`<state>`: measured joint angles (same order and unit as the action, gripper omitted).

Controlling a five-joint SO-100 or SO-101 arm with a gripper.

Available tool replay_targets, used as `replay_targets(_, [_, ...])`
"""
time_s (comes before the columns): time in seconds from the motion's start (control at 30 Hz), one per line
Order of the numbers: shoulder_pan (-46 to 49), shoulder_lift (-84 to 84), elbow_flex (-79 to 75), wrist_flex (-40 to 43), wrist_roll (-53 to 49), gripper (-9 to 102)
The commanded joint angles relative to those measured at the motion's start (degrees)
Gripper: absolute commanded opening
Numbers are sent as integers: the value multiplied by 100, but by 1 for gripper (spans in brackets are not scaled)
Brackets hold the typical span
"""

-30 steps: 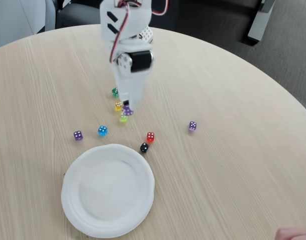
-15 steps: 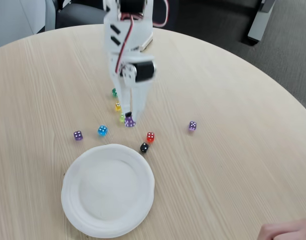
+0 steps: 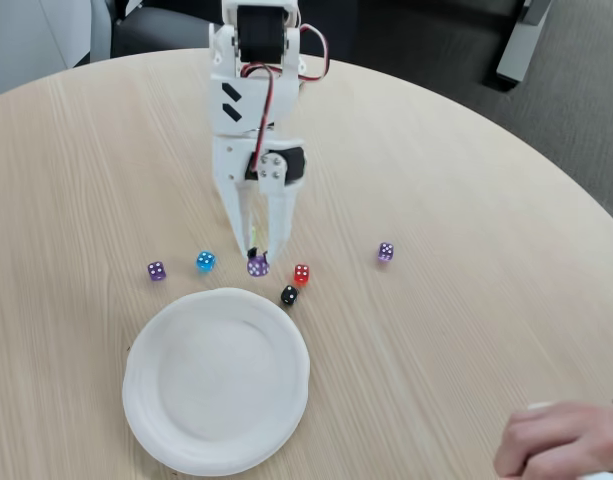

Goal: Pick a purple dice and put it in the plate.

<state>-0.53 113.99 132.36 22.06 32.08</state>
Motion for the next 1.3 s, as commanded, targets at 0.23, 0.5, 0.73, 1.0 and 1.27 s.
replay_targets(0.23, [9, 0, -26, -510, -475, 0])
replay_targets(0.5, [-18, -976, -97, -510, -448, 0])
replay_targets(0.73, [35, -1371, -176, -527, -686, 0])
replay_targets(1.0, [35, -1529, -967, -431, -44, 0])
replay_targets(1.27, [35, -2057, -1538, 53, 1020, 0])
